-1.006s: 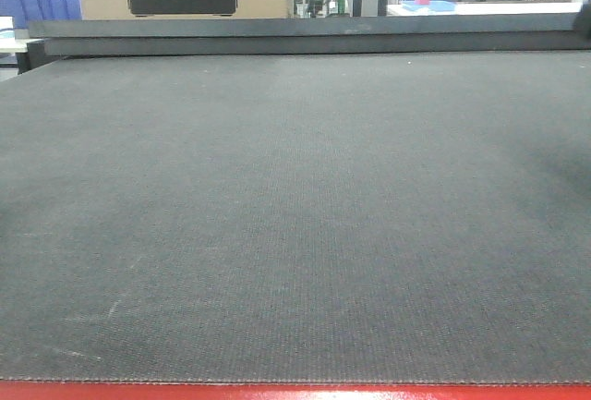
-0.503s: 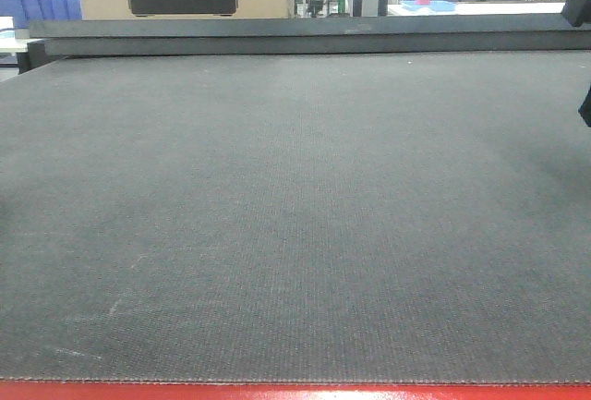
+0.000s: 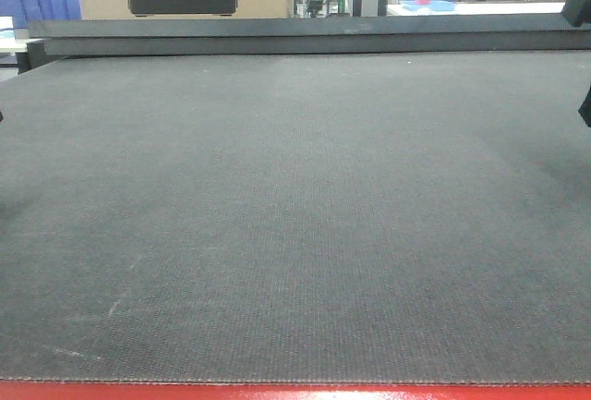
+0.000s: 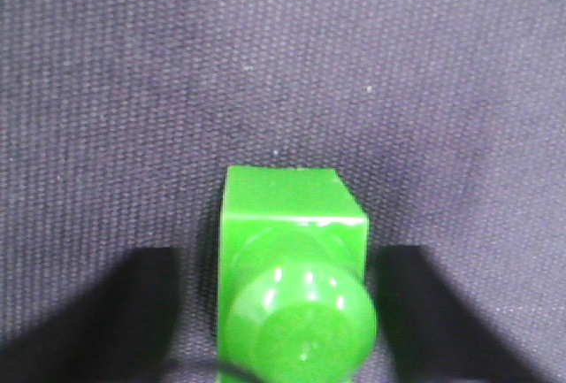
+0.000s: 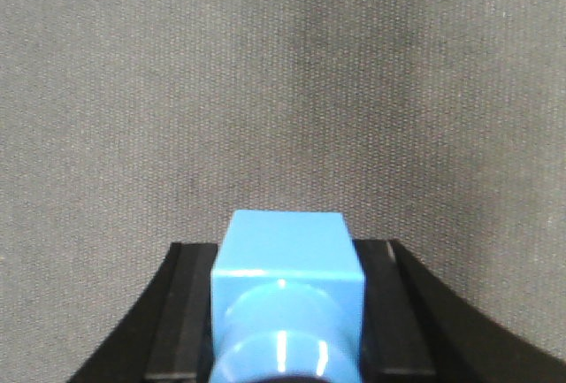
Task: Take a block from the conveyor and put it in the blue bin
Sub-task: 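Lift both held blocks up off the conveyor belt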
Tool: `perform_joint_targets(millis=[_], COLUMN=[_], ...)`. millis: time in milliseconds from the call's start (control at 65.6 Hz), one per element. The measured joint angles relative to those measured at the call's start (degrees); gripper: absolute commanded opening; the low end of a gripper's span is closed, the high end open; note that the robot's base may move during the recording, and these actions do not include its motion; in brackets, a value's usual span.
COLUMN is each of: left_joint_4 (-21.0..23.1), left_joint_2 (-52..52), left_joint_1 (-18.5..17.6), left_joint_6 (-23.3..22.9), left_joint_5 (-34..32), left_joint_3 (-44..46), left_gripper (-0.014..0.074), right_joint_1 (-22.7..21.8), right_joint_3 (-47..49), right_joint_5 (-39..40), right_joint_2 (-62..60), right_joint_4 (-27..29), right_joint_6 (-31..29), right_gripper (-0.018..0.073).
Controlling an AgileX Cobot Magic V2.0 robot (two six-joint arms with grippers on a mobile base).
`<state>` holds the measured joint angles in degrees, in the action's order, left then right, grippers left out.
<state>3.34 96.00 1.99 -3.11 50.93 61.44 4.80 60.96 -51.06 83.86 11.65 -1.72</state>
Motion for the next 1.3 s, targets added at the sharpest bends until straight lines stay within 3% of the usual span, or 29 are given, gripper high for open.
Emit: perform_joint_targets(millis=[122, 427, 747, 991, 1128, 1296], left_joint_4=[-0.1, 0.1, 2.2, 6.6, 7.2, 7.2], left_joint_2=[0.0, -4.8, -26.0, -43.0, -52.6, -61.1], left_joint_1=[0.0, 0.0, 0.0, 0.0, 0.0, 0.0], left_joint_6=[0.1, 7.3, 8.7, 8.9, 8.9, 8.9], left_joint_5=[1.1, 2.2, -19.6, -35.3, -40.8, -41.8], left_joint_3=[1.4, 2.0, -14.6, -29.4, -34.7, -36.0], left_gripper=[-0.0114, -0.0111, -0.0111, -0.0111, -0.0111, -0.0111], right_joint_1=[0.0, 0.0, 0.0, 0.0, 0.0, 0.0], right_joint_3=[0.0, -1.4, -17.1, -29.7, -36.2, -37.7], right_joint_5=[-0.1, 1.3, 19.2, 29.9, 34.7, 36.4], right_joint_2=[0.0, -4.2, -22.2, -38.9, -47.7, -55.2], right_joint_4=[0.9, 1.8, 1.9, 1.9, 1.9, 1.9], right_joint_6=[0.0, -0.2, -0.4, -0.5, -0.5, -0.6], right_gripper=[-0.0159, -0.0159, -0.0159, -0.0159, -0.0159, -0.0159])
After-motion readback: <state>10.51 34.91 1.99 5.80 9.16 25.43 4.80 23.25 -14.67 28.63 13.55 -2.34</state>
